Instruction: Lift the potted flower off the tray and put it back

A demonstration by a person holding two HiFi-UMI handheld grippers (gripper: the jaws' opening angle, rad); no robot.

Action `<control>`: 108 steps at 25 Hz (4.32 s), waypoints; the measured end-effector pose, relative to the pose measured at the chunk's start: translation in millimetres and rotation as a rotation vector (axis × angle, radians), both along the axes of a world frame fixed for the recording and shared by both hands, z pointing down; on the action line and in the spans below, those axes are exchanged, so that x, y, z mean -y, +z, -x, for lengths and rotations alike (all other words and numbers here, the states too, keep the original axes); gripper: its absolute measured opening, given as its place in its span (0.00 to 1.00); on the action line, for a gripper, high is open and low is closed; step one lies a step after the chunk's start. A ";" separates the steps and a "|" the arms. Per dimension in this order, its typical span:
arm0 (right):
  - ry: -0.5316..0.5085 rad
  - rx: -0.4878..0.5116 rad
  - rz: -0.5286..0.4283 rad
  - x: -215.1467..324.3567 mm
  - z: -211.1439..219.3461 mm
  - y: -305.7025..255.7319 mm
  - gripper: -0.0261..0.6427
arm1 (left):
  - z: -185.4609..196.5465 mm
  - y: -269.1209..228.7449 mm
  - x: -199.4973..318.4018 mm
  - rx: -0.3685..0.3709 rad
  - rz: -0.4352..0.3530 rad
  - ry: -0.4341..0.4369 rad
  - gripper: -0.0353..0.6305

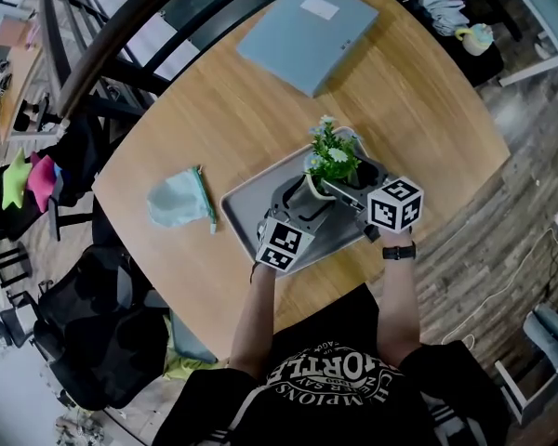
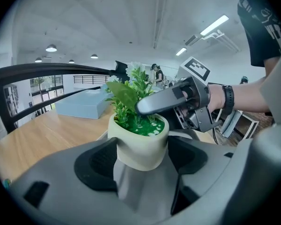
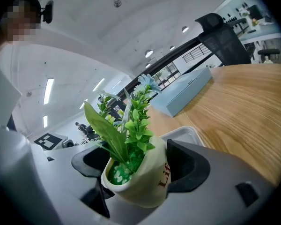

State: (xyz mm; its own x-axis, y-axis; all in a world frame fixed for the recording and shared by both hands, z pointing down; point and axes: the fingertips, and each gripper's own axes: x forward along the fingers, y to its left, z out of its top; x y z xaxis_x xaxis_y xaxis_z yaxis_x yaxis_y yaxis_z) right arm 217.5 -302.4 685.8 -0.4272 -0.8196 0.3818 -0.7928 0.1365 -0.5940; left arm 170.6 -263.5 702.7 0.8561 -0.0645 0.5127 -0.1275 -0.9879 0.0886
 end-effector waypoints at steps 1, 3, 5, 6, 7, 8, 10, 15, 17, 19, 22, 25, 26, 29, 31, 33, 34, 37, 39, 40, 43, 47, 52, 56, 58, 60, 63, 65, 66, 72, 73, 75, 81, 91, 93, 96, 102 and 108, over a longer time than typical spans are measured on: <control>0.007 -0.003 0.003 -0.9 -0.1 0.1 0.63 | -0.1 0.4 -0.1 0.004 -0.003 -0.002 0.59; 0.014 -0.013 0.015 -4.5 0.7 -0.3 0.63 | 2.3 2.9 -0.8 0.015 -0.007 -0.014 0.59; 0.015 -0.027 0.029 -9.7 1.1 -2.0 0.63 | 5.7 -0.3 0.6 0.019 -0.011 -0.034 0.59; 0.016 -0.035 0.034 -12.6 0.7 -3.5 0.63 | 7.3 -5.4 2.3 0.014 -0.014 -0.044 0.59; 0.018 -0.044 0.038 -15.7 0.1 -5.4 0.63 | 9.6 -10.4 3.9 0.009 -0.015 -0.056 0.59; 0.021 -0.051 0.040 -19.2 -0.6 -7.8 0.63 | 12.6 -14.9 5.1 0.004 -0.016 -0.068 0.59; 0.028 -0.061 0.039 -26.9 -1.0 -13.6 0.63 | 19.9 -23.0 5.8 -0.001 -0.022 -0.087 0.59; 0.054 -0.082 0.020 -44.3 0.2 -33.8 0.63 | 38.3 -47.7 1.1 -0.040 -0.029 -0.134 0.57; 0.063 -0.088 0.006 -50.4 4.7 -44.7 0.63 | 47.5 -56.2 -3.4 -0.052 -0.035 -0.155 0.56; 0.055 -0.101 -0.006 -56.4 13.9 -55.2 0.63 | 57.4 -63.4 -9.6 -0.064 -0.042 -0.170 0.55; 0.041 -0.116 -0.029 -65.1 32.1 -71.8 0.63 | 72.2 -75.4 -20.9 -0.084 -0.045 -0.181 0.53; 0.022 -0.134 -0.054 -74.2 51.6 -87.9 0.63 | 89.6 -86.2 -31.4 -0.096 -0.046 -0.200 0.53; 0.014 -0.144 -0.061 -76.9 57.6 -93.0 0.63 | 94.9 -90.2 -34.0 -0.104 -0.046 -0.209 0.53; -0.007 -0.173 -0.083 -84.3 73.8 -108.0 0.62 | 111.4 -103.1 -39.6 -0.128 -0.046 -0.240 0.50; -0.016 -0.185 -0.101 -89.2 85.3 -118.8 0.61 | 125.0 -112.3 -41.6 -0.136 -0.049 -0.271 0.48; -0.025 -0.197 -0.116 -93.3 96.8 -129.7 0.60 | 139.3 -122.5 -41.9 -0.146 -0.056 -0.311 0.46; -0.031 -0.205 -0.122 -95.4 102.5 -134.7 0.59 | 146.1 -127.8 -42.4 -0.154 -0.059 -0.330 0.46; -0.063 -0.238 -0.132 -102.6 122.1 -144.3 0.58 | 166.8 -140.7 -47.6 -0.178 -0.069 -0.376 0.45; -0.088 -0.261 -0.126 -106.7 136.0 -147.2 0.55 | 181.6 -148.5 -51.2 -0.199 -0.071 -0.407 0.41; -0.098 -0.268 -0.123 -108.9 142.8 -148.7 0.53 | 189.1 -152.5 -53.3 -0.211 -0.071 -0.423 0.39; -0.127 -0.269 -0.121 -115.8 164.0 -154.0 0.47 | 209.8 -162.3 -62.7 -0.230 -0.079 -0.450 0.33; -0.170 -0.265 -0.103 -122.4 191.0 -157.5 0.38 | 234.3 -169.2 -71.8 -0.213 -0.105 -0.472 0.29; -0.172 -0.239 -0.068 -129.9 211.7 -156.0 0.29 | 260.1 -164.0 -85.7 -0.139 -0.114 -0.481 0.22; -0.174 -0.229 -0.056 -137.0 231.9 -152.8 0.23 | 286.2 -161.7 -94.7 -0.145 -0.103 -0.510 0.18; -0.184 -0.240 -0.063 -139.3 242.9 -154.2 0.22 | 298.8 -163.0 -96.3 -0.157 -0.097 -0.526 0.17; -0.190 -0.251 -0.084 -140.3 251.5 -159.9 0.20 | 309.5 -165.8 -98.2 -0.169 -0.087 -0.548 0.16; -0.183 -0.260 -0.134 -141.5 261.4 -174.4 0.15 | 323.4 -173.4 -101.6 -0.183 -0.083 -0.583 0.16; -0.190 -0.265 -0.160 -143.3 270.1 -182.4 0.12 | 330.4 -181.3 -105.6 -0.208 -0.087 -0.584 0.14; -0.198 -0.260 -0.170 -144.6 275.9 -185.5 0.12 | 333.6 -186.2 -107.8 -0.228 -0.089 -0.579 0.14; -0.220 -0.239 -0.245 -156.3 304.8 -206.6 0.07 | 351.2 -216.5 -117.0 -0.325 -0.123 -0.590 0.11; -0.215 -0.248 -0.262 -158.0 307.8 -210.2 0.07 | 354.2 -222.5 -118.2 -0.343 -0.132 -0.596 0.11; -0.204 -0.276 -0.308 -161.6 312.9 -217.9 0.07 | 358.2 -233.4 -121.2 -0.377 -0.153 -0.599 0.10; -0.135 -0.332 -0.458 -171.9 323.5 -247.0 0.07 | 369.9 -251.9 -126.1 -0.415 -0.259 -0.618 0.10; 0.008 -0.439 -0.484 -180.1 303.8 -251.6 0.07 | 386.4 -257.6 -127.4 -0.469 -0.311 -0.688 0.10; 0.020 -0.441 -0.477 -179.6 301.1 -250.0 0.07 | 385.7 -258.1 -128.2 -0.467 -0.318 -0.686 0.10; 0.021 -0.444 -0.470 -177.9 297.0 -250.1 0.07 | 379.7 -259.4 -128.5 -0.458 -0.328 -0.678 0.10; 0.021 -0.435 -0.445 -183.5 292.3 -243.0 0.07 | 371.9 -255.0 -129.1 -0.432 -0.330 -0.666 0.10; 0.025 -0.377 -0.432 -191.4 286.4 -242.6 0.07 | 363.1 -241.9 -128.4 -0.447 -0.297 -0.651 0.10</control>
